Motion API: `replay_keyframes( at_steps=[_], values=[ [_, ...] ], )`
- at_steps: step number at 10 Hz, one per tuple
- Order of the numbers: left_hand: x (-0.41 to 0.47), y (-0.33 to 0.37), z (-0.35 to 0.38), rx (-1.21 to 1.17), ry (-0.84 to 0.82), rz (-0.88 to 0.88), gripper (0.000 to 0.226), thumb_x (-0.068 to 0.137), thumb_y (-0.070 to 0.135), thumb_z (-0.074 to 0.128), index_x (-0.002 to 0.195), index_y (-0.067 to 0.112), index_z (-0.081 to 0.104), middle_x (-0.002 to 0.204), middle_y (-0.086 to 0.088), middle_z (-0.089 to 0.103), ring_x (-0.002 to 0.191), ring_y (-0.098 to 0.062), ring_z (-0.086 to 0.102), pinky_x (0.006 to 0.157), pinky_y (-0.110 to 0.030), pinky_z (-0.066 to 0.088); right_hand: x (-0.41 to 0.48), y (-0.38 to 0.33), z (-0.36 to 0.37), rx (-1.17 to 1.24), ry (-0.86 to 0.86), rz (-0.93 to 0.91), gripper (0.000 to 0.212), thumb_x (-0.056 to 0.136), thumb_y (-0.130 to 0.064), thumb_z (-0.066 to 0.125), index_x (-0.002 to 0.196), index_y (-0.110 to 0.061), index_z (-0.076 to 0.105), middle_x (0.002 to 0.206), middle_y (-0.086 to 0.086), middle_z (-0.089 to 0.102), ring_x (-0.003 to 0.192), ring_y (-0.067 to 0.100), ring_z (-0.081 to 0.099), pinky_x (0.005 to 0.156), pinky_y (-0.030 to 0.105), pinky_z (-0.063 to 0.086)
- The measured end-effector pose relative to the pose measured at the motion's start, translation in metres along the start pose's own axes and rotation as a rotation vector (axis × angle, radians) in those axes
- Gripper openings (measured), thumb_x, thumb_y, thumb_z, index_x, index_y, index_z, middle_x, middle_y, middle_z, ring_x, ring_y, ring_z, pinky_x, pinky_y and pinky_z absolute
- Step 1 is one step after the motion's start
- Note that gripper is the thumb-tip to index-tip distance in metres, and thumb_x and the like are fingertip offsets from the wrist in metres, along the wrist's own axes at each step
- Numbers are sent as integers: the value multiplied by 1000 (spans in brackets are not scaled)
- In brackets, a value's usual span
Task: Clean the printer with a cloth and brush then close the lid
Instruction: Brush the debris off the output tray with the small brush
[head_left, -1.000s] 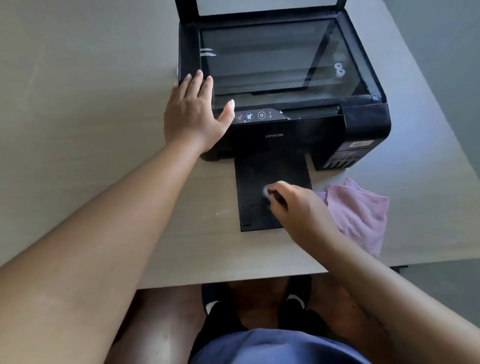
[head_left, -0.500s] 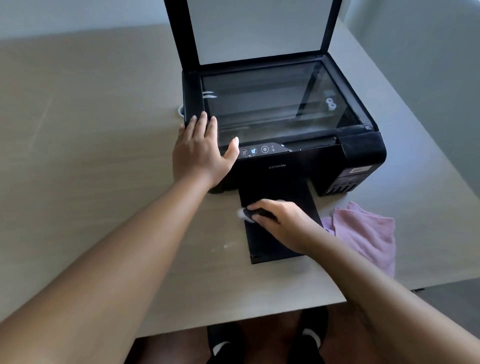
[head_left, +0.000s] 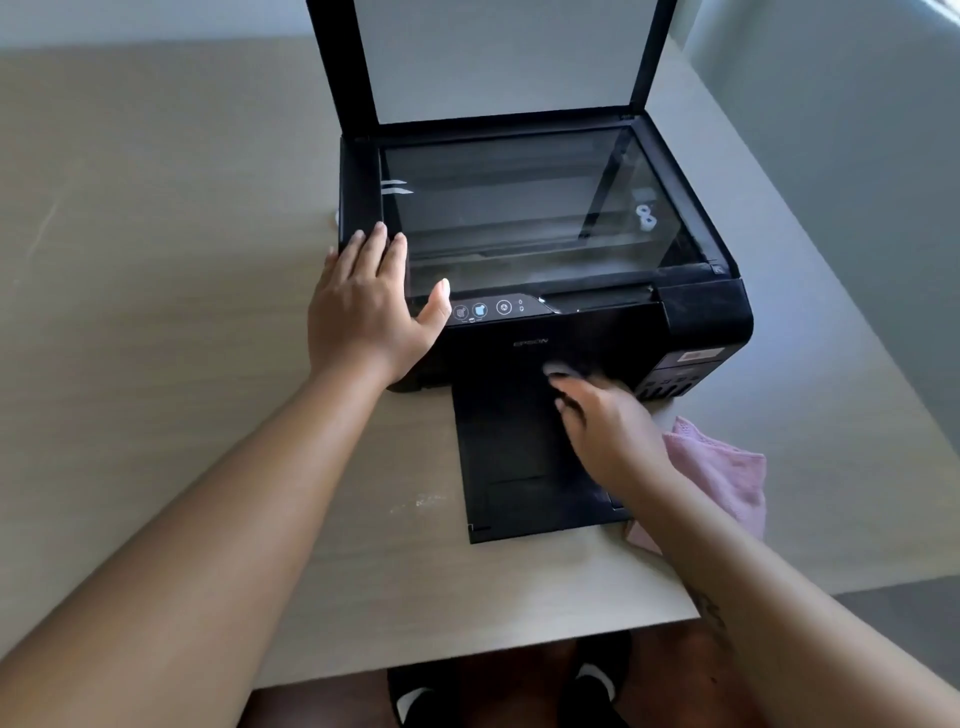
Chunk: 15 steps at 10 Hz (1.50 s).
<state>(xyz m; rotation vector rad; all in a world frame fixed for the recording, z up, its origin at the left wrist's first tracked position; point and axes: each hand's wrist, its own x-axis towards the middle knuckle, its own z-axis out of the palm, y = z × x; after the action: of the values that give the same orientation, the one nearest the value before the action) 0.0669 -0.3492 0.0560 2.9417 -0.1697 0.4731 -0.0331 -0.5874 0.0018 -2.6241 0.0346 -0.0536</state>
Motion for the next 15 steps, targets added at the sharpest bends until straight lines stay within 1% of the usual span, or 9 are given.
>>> replay_keyframes(
  at_steps=[1,5,6,7,8,10,13,14,15],
  values=[
    [0,2,1,-1,1,4,76,87,60,29,144,12,44,153,-11,37,142,-28,32,118,-43,21,-6,-11,1,194,-272,-283,30,90,-22,60,119,-22,66,109,3,70,100,20,65,87,30,51],
    [0,1,-2,-13,-21,30,77,88,60,27,145,10,40,155,-12,34,143,-29,28,119,-43,17,4,-13,0,17,70,113,29,91,-21,56,119,-22,64,106,12,70,96,34,64,77,38,52],
    [-1,1,-1,-11,-29,29,77,88,60,27,146,11,40,155,-11,33,144,-28,28,119,-43,17,0,-36,5,177,-200,-111,25,90,-29,60,114,-28,66,101,-2,71,90,20,67,77,35,54],
    [0,1,0,-10,-27,21,78,87,61,27,145,11,40,155,-11,34,143,-28,28,119,-43,18,9,-34,7,12,46,22,21,92,-28,55,109,-22,64,96,7,70,88,32,64,65,35,48],
    [-1,1,-1,-6,-25,13,78,86,61,26,145,11,40,155,-11,34,143,-28,29,119,-43,18,4,-47,11,25,-185,-123,24,92,-35,54,112,-26,62,102,3,70,87,29,65,68,35,53],
    [-1,0,0,-13,5,7,76,86,60,29,144,12,43,153,-11,37,142,-29,31,119,-43,19,4,-5,-13,-159,4,116,28,95,-29,48,121,-25,58,105,13,68,93,37,64,71,38,49],
    [-1,2,0,-17,3,10,74,88,58,30,144,12,42,154,-10,36,143,-28,30,119,-42,19,-70,-25,-32,-29,-328,-121,22,92,-41,48,87,-22,57,71,-1,60,60,21,56,54,35,44],
    [0,1,0,-22,-6,15,75,88,58,31,145,11,41,154,-11,35,143,-29,30,119,-42,19,-70,-10,-30,-67,-26,51,19,95,-33,48,90,-17,56,71,1,60,63,24,58,54,34,42],
    [0,0,0,-21,2,14,75,88,58,31,144,11,42,154,-11,35,143,-29,30,119,-43,19,-76,-7,-29,-33,-163,-7,13,94,-31,52,90,-20,57,65,-9,52,58,16,50,54,32,42]
  ],
)
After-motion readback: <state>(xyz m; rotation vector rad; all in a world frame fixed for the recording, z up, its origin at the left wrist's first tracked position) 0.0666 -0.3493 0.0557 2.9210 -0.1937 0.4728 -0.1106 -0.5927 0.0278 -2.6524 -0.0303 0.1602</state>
